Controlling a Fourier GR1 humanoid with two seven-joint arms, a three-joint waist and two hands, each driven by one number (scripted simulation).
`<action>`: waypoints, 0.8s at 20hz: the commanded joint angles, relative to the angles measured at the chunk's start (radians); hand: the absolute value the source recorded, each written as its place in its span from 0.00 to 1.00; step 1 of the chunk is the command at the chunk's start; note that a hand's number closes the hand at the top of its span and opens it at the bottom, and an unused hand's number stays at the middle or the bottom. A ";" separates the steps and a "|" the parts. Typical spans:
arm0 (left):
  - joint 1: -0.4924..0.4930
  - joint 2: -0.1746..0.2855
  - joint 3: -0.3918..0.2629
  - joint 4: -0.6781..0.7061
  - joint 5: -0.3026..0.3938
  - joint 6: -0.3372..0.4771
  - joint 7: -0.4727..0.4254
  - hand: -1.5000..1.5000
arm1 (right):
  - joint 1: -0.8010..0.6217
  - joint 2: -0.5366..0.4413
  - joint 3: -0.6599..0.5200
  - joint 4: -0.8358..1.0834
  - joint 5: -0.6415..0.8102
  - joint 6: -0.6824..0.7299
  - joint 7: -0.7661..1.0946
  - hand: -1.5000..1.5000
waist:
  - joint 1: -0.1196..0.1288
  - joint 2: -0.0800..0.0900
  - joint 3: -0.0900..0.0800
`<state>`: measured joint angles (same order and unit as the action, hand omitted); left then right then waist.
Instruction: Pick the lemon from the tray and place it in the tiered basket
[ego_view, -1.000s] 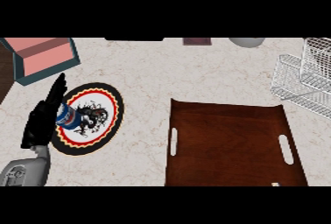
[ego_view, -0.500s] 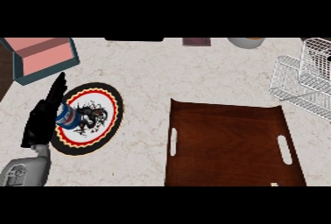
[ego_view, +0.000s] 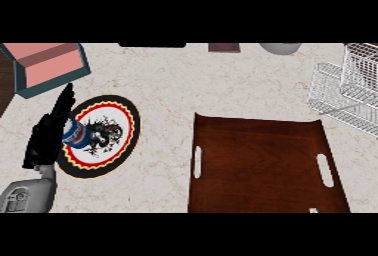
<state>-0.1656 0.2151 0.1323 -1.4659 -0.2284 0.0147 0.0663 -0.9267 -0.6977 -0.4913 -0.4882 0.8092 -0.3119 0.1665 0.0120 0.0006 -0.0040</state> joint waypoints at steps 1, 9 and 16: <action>-0.011 0.008 0.013 0.004 0.011 -0.010 0.009 0.50 | 0.003 -0.027 -0.024 -0.057 -0.040 -0.026 0.010 0.00 | -0.007 0.000 0.004; 0.003 0.021 0.039 0.039 0.006 0.000 -0.023 0.50 | 0.152 -0.072 -0.110 -0.275 -0.167 0.099 0.195 0.00 | -0.041 -0.010 0.003; 0.084 0.009 0.039 0.004 -0.005 0.015 -0.055 0.50 | 0.440 -0.202 -0.271 -0.500 -0.355 0.362 0.152 0.00 | -0.070 -0.016 0.002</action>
<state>-0.1110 0.2241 0.1627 -1.4832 -0.2252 0.0195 0.0555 -0.6275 -0.8508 -0.6837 -0.8742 0.5396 -0.0521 0.3341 -0.0390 -0.0125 -0.0015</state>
